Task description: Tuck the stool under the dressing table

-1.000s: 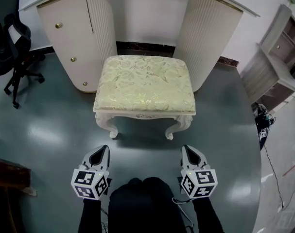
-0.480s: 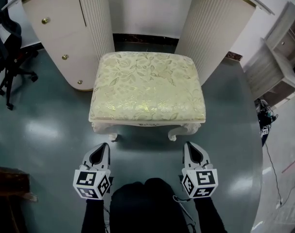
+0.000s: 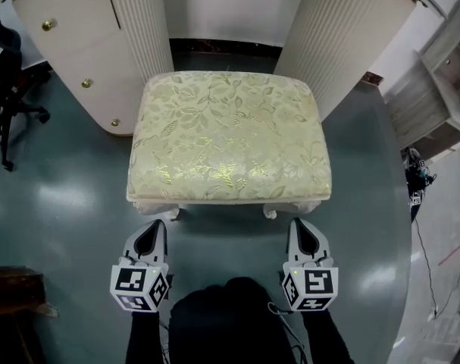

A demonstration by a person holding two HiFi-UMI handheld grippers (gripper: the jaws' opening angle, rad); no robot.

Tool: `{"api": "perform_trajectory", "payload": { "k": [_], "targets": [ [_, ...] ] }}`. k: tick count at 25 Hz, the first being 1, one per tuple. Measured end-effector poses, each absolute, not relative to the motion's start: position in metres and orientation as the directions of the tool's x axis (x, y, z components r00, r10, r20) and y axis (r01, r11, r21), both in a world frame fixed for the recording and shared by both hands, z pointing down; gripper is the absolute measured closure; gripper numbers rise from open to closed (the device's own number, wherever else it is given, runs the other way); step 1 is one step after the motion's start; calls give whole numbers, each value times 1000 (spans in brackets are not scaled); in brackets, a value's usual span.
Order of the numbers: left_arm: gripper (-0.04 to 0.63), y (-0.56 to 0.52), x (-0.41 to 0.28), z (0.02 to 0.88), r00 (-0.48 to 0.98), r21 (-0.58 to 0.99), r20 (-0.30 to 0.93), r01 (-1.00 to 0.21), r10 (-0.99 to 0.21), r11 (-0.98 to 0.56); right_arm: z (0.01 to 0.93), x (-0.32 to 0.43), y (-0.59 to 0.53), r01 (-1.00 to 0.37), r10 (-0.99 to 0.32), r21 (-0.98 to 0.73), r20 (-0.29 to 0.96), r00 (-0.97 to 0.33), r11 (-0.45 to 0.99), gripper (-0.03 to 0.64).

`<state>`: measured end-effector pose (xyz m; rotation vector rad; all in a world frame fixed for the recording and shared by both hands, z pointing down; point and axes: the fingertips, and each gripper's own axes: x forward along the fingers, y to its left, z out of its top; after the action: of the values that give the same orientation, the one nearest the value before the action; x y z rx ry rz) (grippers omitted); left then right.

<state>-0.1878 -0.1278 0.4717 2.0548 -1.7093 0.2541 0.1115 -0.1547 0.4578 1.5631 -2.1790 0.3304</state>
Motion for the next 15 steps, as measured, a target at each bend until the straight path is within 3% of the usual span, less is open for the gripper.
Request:
{"api": "perform_trajectory", "payload": {
  "k": [15],
  "targets": [
    [588, -141, -194, 478, 220, 219, 415, -966, -883, -138, 469, 119, -170, -955, -854, 119, 488, -181, 270, 614]
  ]
}}
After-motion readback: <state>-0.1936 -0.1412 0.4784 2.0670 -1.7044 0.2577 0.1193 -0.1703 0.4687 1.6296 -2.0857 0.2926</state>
